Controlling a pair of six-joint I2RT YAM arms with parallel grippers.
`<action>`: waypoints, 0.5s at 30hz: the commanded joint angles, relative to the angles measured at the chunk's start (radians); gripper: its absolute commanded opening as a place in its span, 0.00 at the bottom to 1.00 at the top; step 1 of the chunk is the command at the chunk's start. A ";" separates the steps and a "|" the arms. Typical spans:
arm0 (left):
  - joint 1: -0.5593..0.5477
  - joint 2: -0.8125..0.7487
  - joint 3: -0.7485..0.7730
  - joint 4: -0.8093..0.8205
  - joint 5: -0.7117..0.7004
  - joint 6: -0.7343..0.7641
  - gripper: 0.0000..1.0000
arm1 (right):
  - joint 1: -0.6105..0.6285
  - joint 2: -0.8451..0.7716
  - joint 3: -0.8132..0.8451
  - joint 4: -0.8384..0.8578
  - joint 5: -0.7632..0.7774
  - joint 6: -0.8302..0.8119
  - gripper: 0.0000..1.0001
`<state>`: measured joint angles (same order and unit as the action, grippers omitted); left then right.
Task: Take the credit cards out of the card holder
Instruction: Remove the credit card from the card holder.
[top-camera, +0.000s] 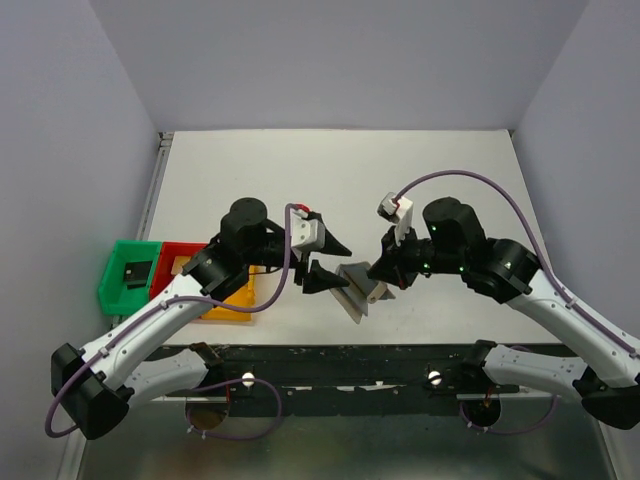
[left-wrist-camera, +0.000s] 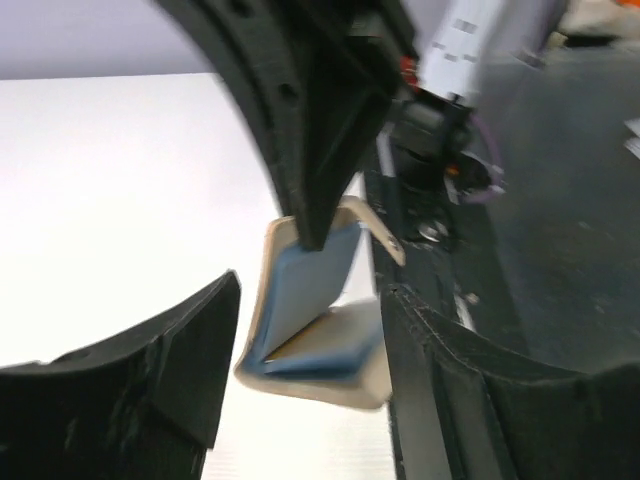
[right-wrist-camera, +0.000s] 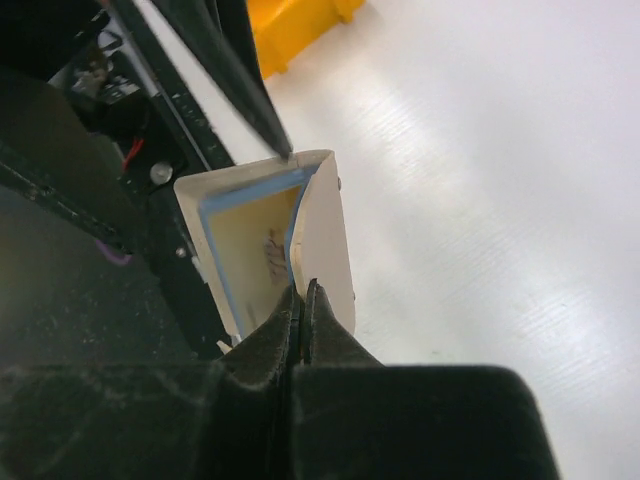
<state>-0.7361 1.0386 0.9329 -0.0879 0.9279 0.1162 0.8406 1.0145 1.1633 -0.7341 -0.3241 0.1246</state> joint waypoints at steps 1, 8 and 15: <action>0.029 -0.058 -0.110 0.186 -0.361 -0.142 0.73 | 0.003 -0.022 0.009 -0.014 0.230 0.076 0.00; 0.069 -0.080 -0.172 0.209 -0.672 -0.504 0.99 | 0.005 -0.044 -0.024 0.064 0.319 0.156 0.00; 0.072 -0.113 -0.258 0.287 -0.609 -0.559 0.99 | 0.003 -0.089 -0.083 0.143 0.290 0.191 0.00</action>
<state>-0.6678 0.9657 0.7376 0.1066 0.3454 -0.3382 0.8406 0.9653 1.1168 -0.6785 -0.0444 0.2768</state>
